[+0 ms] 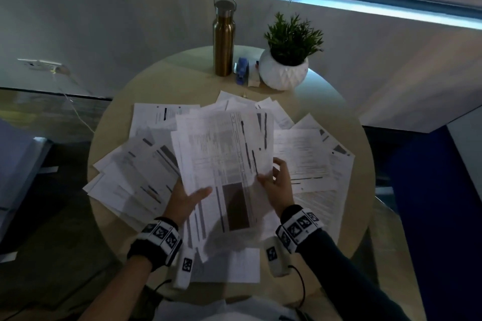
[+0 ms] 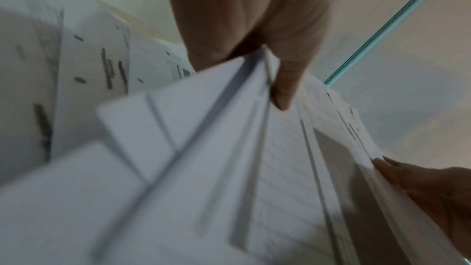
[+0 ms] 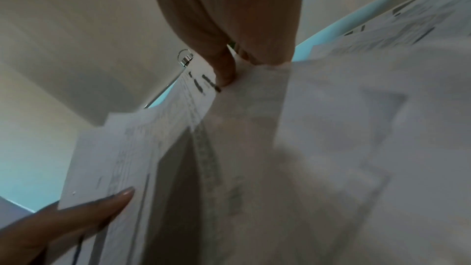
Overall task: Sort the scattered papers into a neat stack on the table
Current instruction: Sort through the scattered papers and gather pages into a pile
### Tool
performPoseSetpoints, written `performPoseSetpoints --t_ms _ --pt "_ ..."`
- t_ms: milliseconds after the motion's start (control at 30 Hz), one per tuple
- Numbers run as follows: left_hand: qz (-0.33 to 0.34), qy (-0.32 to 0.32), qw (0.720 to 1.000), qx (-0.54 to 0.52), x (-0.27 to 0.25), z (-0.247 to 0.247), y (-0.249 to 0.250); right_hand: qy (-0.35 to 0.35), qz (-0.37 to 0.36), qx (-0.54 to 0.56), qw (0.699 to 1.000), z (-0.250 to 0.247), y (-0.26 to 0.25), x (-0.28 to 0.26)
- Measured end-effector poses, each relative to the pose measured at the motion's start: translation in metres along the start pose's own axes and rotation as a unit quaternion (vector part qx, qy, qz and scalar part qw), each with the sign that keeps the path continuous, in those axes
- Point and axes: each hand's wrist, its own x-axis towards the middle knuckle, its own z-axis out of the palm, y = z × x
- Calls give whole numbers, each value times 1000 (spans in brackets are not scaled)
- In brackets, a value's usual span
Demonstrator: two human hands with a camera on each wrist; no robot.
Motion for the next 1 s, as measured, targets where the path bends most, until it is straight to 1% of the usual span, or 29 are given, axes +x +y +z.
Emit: performPoseSetpoints --t_ms 67,100,167,200,233,300,400,500,533,600,667,700,733,800,900,967,1000 --pt "14 70 997 34 0 -4 -9 -5 -8 -34 999 2 5 7" --pt "10 98 994 43 0 -8 -16 -18 -6 -69 997 2 6 13" --pt "-19 132 990 48 3 -17 -35 -44 -14 -182 982 -5 11 35" --pt "-38 141 988 56 5 -22 -45 -51 -35 -249 967 -12 12 49" --pt "-57 143 986 66 6 -26 -53 -54 -64 -318 944 -20 12 66" --pt "-81 141 984 78 9 -33 -67 -62 -103 -449 885 -33 7 98" --pt "-93 135 983 78 15 -37 -74 -87 -101 -581 802 -42 -14 142" --pt "-94 135 982 92 17 -37 -77 -128 -72 -677 721 -41 -27 176" --pt "-88 134 982 105 17 -37 -78 -142 -61 -697 700 -39 -28 184" --pt "-82 141 980 112 16 -36 -79 -151 -52 -722 673 -36 -29 194" --pt "-85 149 979 107 15 -36 -79 -156 -52 -752 638 -33 -33 197" --pt "-84 150 980 104 15 -36 -79 -152 -53 -760 629 -31 -36 198" --pt "-83 145 981 104 16 -36 -80 -141 -55 -750 644 -32 -41 197" --pt "-78 137 981 115 16 -35 -76 -95 -34 -720 687 -40 -51 194" --pt "-92 145 980 101 16 -32 -74 35 -6 -672 739 -76 -75 184" --pt "-93 143 982 83 17 -33 -78 102 22 -591 800 -114 -88 173" --pt "-91 139 983 81 18 -34 -80 124 49 -542 830 -133 -92 162"
